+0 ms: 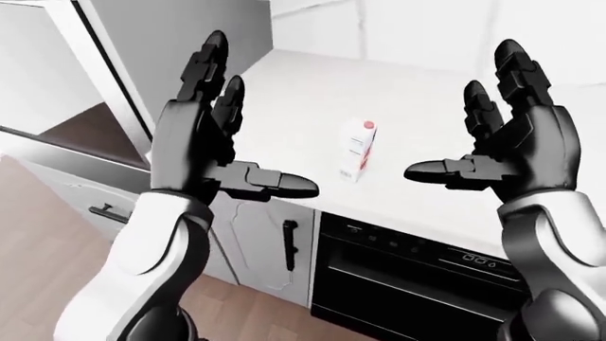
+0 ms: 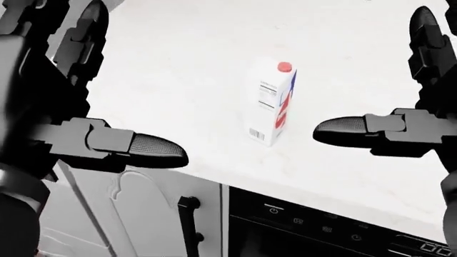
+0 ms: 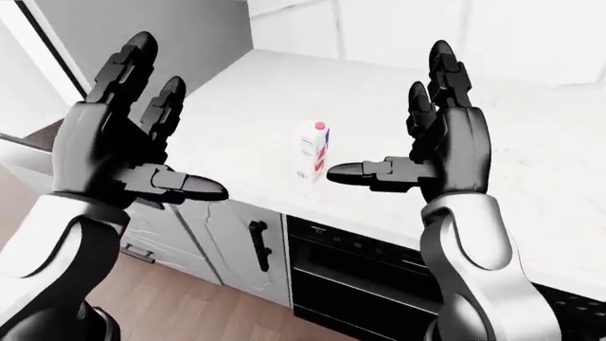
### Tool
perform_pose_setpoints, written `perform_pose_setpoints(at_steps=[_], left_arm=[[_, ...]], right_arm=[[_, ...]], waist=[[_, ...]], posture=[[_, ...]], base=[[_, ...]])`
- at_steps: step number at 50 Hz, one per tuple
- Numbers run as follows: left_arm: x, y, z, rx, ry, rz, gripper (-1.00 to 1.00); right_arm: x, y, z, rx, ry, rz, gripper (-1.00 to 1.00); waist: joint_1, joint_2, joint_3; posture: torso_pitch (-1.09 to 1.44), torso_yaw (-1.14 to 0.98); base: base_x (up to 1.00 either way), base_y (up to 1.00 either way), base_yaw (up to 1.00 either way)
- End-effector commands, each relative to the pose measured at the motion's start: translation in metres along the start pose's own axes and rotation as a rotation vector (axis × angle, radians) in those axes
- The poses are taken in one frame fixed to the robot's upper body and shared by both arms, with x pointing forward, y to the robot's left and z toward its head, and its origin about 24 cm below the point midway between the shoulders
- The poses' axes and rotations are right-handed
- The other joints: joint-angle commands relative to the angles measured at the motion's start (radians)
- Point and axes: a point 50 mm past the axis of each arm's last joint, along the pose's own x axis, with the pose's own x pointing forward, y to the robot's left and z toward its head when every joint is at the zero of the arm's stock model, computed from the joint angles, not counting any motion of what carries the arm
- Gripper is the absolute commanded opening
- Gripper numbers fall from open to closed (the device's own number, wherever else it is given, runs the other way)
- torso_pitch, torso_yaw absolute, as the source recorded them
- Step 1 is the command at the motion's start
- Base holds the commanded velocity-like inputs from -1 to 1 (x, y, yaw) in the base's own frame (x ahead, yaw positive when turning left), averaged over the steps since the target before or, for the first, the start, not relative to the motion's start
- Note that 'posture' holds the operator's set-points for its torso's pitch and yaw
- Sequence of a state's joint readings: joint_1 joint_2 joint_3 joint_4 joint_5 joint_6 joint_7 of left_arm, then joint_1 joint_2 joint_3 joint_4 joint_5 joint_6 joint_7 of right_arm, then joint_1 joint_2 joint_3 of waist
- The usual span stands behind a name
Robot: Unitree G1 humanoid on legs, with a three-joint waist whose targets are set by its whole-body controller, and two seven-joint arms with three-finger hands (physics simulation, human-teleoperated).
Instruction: Move the drinks to the dining counter.
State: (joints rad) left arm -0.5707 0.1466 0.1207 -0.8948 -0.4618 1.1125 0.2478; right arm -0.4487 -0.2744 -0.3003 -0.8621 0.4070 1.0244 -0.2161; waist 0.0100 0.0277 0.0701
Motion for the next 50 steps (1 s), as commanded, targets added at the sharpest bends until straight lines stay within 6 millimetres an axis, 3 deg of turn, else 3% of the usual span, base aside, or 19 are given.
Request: perform_pose_setpoints(at_steps=[1, 6, 8, 10, 12, 14, 20, 28, 40, 50], left_arm=[[-0.001, -0.007, 0.013, 0.002, -0.084, -0.034, 1.0], [0.005, -0.008, 0.006, 0.007, -0.072, -0.038, 1.0], [0.009, -0.008, 0.005, 0.006, -0.068, -0.037, 1.0], [0.013, -0.009, 0.002, 0.019, -0.062, -0.036, 1.0], [0.017, -0.009, 0.0, 0.022, -0.057, -0.036, 1.0], [0.022, -0.011, -0.004, 0.031, -0.048, -0.04, 1.0], [0.034, -0.018, -0.01, 0.054, -0.03, -0.055, 1.0], [0.049, -0.025, -0.034, 0.094, 0.03, -0.083, 1.0], [0.047, -0.042, -0.053, 0.174, 0.092, -0.195, 1.0], [0.058, -0.054, -0.076, 0.203, 0.139, -0.231, 1.0]], right_arm=[[-0.001, -0.003, 0.014, -0.005, -0.09, -0.021, 1.0], [-0.002, -0.008, 0.011, 0.004, -0.079, -0.035, 1.0], [-0.002, -0.009, 0.01, 0.006, -0.075, -0.037, 1.0], [-0.001, -0.01, 0.009, 0.007, -0.073, -0.04, 1.0], [-0.001, -0.011, 0.009, 0.006, -0.073, -0.043, 1.0], [-0.002, -0.015, 0.011, 0.005, -0.074, -0.052, 1.0], [-0.002, -0.022, 0.012, 0.002, -0.071, -0.07, 1.0], [-0.002, -0.025, 0.009, -0.006, -0.068, -0.079, 1.0], [-0.002, -0.026, 0.008, -0.001, -0.063, -0.084, 1.0], [-0.001, -0.027, 0.004, 0.006, -0.057, -0.087, 1.0]], waist=[[-0.008, 0.009, -0.029], [-0.007, -0.025, -0.012], [0.0, -0.045, -0.019], [0.011, -0.086, -0.035], [0.014, -0.07, -0.033], [0.015, -0.066, -0.046], [0.012, -0.058, -0.055], [0.007, -0.062, -0.062], [0.006, -0.07, -0.057], [0.009, -0.079, -0.055]], posture=[[0.0, 0.0], [0.0, 0.0], [0.0, 0.0], [0.0, 0.0], [0.0, 0.0], [0.0, 0.0], [0.0, 0.0], [0.0, 0.0], [0.0, 0.0], [0.0, 0.0]], base=[[0.0, 0.0, 0.0], [0.0, 0.0, 0.0], [0.0, 0.0, 0.0], [0.0, 0.0, 0.0], [0.0, 0.0, 0.0], [0.0, 0.0, 0.0], [0.0, 0.0, 0.0], [0.0, 0.0, 0.0], [0.0, 0.0, 0.0], [0.0, 0.0, 0.0]])
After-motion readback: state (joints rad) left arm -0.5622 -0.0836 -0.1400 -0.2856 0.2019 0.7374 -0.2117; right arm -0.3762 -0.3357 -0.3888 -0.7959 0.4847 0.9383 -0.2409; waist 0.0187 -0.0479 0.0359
